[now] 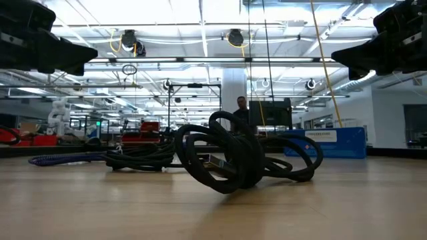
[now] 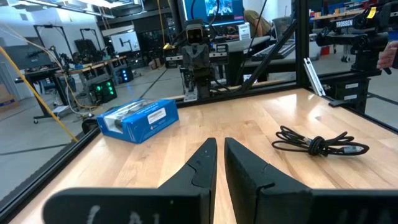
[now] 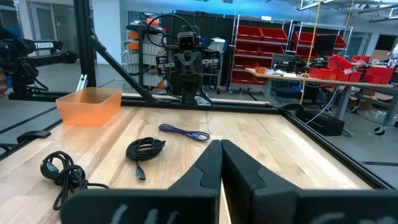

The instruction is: Pick and place USB-C Cables

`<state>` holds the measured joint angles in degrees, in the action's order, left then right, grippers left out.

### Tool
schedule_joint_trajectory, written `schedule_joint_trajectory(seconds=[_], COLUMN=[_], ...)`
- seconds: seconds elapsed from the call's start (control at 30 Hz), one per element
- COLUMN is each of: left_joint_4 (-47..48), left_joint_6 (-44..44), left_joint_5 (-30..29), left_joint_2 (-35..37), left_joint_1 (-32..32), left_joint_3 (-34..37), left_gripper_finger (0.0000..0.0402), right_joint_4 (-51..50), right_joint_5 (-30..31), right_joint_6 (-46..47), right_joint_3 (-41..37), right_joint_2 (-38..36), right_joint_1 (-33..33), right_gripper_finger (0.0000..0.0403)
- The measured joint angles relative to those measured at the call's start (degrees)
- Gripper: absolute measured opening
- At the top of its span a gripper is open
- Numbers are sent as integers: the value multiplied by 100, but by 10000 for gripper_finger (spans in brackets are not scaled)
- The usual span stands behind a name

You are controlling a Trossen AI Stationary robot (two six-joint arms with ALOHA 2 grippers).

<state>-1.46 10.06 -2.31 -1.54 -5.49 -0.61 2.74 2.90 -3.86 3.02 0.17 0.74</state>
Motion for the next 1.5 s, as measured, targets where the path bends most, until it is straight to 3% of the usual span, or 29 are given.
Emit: schedule_joint_trajectory(seconds=[0.63, 0.93, 1.23, 1.5], left_joint_4=[-195, 25, 775, 1789], left_joint_6=[-824, -1707, -1673, -1158], left_joint_5=[-4, 38, 94, 99], left_joint_2=[0, -62, -1082, -2444], left_joint_1=[0, -1, -5, -5], left_joint_3=[7, -225, -1591, -3642], left_gripper_finger=[35, 35, 6, 3], right_joint_4=[-2, 2, 2, 2], right_joint_5=[0, 0, 0, 0], right_joint_6=[13, 4, 0, 0], right_joint_3=[1, 1, 1, 0], right_joint_2=[1, 1, 1, 1], right_joint_1=[0, 0, 1, 0], right_gripper_finger=[0, 0, 0, 0])
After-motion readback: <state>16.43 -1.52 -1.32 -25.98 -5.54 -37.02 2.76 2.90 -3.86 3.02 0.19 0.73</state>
